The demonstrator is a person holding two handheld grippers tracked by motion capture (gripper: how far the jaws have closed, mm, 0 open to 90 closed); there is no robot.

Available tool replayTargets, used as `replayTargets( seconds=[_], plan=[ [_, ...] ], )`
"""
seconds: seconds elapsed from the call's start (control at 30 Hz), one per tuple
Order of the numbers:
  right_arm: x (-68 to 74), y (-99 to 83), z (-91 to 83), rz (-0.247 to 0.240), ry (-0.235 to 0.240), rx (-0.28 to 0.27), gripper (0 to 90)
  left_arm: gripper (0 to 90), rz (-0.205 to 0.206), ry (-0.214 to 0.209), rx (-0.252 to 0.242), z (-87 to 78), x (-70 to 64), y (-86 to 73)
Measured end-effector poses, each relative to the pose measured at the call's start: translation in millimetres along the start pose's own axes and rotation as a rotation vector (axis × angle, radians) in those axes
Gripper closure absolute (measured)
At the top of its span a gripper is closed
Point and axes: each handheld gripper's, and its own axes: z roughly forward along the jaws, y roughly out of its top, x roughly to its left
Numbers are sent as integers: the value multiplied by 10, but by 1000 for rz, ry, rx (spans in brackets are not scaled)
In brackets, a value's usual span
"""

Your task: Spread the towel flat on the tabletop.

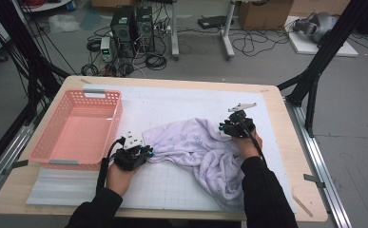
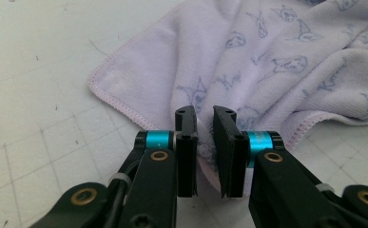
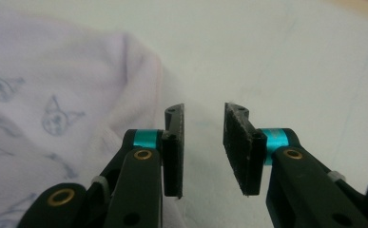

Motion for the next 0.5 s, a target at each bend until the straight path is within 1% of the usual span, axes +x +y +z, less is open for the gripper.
replayTargets(
  seconds=[0.03,0.07,0.1,0.17,0.2,0.23,0.27,0.33,0.37,0.4,0.43,0.47,0.5],
  plan=[
    [6,-7,46,3,19,13,653,792,0,0,1,0,-1,-1],
    [6,-7,46,3,19,13,653,792,-3,0,0,-1,-2,-1],
    [38,-13,119,21,71,21,605,793,-2,-1,-2,-2,0,0],
    [79,-18,194,26,118,36,555,792,-2,-1,-3,-3,0,0],
    [99,-22,226,16,140,48,554,793,-1,0,0,-1,-1,0],
    [99,-22,226,16,140,48,554,793,-1,0,0,-1,-1,0],
    [138,-10,243,3,127,54,581,793,0,0,0,1,-2,0],
    [166,6,239,-30,148,60,729,793,-1,0,0,0,-2,0],
    [193,16,233,-64,148,68,729,793,0,0,0,0,-1,0],
    [225,28,225,-111,134,75,857,792,-2,-1,-2,-1,-1,0],
    [249,40,224,-151,117,79,865,793,-4,-3,-3,-3,-1,-1],
    [249,40,224,-151,117,79,865,792,-4,-3,-3,-3,-1,-1],
    [281,61,210,-202,43,83,869,793,-5,-2,-2,-4,-2,0]
  ],
)
